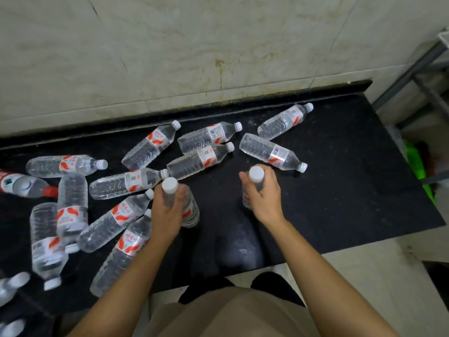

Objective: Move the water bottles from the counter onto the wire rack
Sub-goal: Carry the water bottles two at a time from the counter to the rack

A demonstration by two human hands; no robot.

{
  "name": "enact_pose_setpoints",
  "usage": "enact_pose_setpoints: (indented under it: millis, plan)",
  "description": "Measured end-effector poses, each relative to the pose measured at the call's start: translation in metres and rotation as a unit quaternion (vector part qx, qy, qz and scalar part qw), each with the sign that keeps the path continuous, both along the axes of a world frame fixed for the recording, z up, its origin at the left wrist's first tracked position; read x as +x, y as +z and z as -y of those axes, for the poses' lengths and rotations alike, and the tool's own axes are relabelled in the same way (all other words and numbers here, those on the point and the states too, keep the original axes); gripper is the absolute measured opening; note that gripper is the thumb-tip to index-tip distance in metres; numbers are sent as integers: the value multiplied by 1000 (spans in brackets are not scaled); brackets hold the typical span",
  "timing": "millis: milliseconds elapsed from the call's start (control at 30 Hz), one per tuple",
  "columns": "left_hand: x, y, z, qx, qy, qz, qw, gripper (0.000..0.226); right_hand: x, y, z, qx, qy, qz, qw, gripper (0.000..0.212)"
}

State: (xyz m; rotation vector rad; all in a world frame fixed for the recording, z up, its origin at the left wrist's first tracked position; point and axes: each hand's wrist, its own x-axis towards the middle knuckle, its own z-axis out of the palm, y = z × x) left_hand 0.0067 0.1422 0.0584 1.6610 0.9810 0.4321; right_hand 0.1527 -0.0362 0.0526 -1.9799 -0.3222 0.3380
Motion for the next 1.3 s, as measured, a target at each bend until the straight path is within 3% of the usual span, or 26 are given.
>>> enact_pose_setpoints:
  millis: [100,233,267,367,467,600,800,900,1167,1300]
  plan:
    - [13,7,-7,-87,45,21,995,70,9,3,13,-13,-22,-13,1000,36]
    - [47,28,6,-144,-14,39,989,67,16,34,50,88,-123,-49,987,14]
    - [59,36,19,-151,-39,48,987,63,17,42,61,100,-131,-43,985,15]
    - [97,62,70,-175,-102,69,977,48,24,67,96,96,-148,-14,984,44]
    - [131,90,130,-195,-160,83,964,42,41,87,138,68,-188,8,980,44]
    - [170,124,219,-189,-237,98,948,31,63,117,208,130,-258,29,957,52]
    - [227,170,382,-115,-331,135,927,39,107,150,343,174,-270,65,945,56]
    - [257,182,465,-132,-346,143,918,31,135,159,425,208,-293,51,932,66]
    - [332,207,607,-177,-347,146,910,52,204,194,587,247,-316,9,916,36]
    - [378,219,632,-162,-343,158,912,55,251,209,619,276,-321,13,906,41]
